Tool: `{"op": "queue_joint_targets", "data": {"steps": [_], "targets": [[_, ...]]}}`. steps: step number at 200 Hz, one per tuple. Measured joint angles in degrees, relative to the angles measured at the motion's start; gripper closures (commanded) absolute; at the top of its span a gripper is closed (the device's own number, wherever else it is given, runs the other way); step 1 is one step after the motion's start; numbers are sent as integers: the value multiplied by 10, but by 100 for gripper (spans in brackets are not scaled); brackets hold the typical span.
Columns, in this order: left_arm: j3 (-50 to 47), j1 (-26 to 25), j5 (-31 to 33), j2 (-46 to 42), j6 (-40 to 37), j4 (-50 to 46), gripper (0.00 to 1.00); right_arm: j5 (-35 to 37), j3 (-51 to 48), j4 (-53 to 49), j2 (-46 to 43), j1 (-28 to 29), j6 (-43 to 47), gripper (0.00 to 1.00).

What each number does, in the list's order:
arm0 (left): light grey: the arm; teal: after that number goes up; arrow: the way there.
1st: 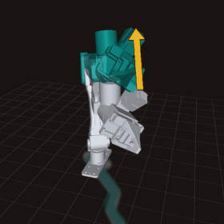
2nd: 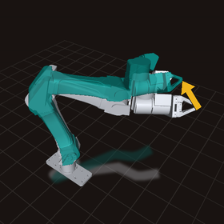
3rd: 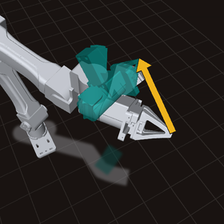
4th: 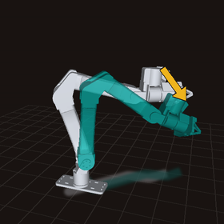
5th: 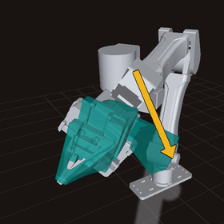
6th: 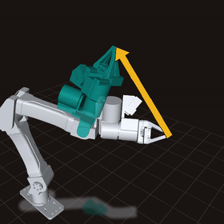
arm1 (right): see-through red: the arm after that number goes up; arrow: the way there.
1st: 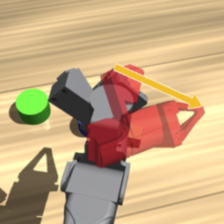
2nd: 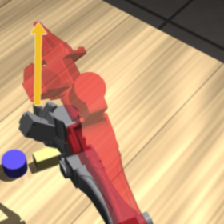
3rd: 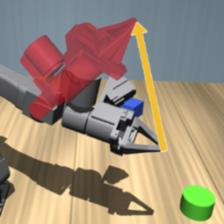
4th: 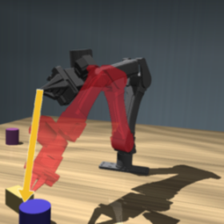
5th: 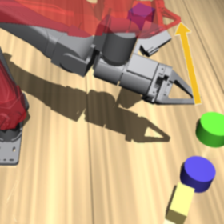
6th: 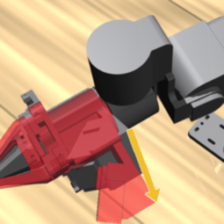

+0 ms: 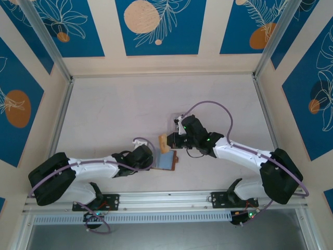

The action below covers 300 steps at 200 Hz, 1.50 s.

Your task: Put the credit cards into the card holder

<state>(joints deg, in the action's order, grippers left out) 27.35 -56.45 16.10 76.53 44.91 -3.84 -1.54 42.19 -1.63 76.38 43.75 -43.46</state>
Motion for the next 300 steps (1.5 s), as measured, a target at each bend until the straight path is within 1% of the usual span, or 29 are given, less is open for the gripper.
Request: {"op": "queue_joint_targets", "data": {"steps": [39, 67, 100, 180, 255, 300], "targets": [[0, -4, 2, 0, 4, 0, 62, 33, -54, 90, 38, 27, -38, 100], [0, -5, 4, 0, 8, -2, 63, 76, -105, 152, 50, 55, -67, 100], [0, -6, 4, 0, 11, -2, 63, 117, -139, 222, 60, 76, -99, 100], [0, -6, 4, 1, 12, -2, 63, 191, -191, 309, 70, 99, -173, 100], [0, -8, 7, 2, 12, -2, 63, 195, -215, 395, 95, 99, -221, 100], [2, -9, 9, 5, 12, -4, 63, 182, -231, 440, 106, 97, -241, 100]]}}
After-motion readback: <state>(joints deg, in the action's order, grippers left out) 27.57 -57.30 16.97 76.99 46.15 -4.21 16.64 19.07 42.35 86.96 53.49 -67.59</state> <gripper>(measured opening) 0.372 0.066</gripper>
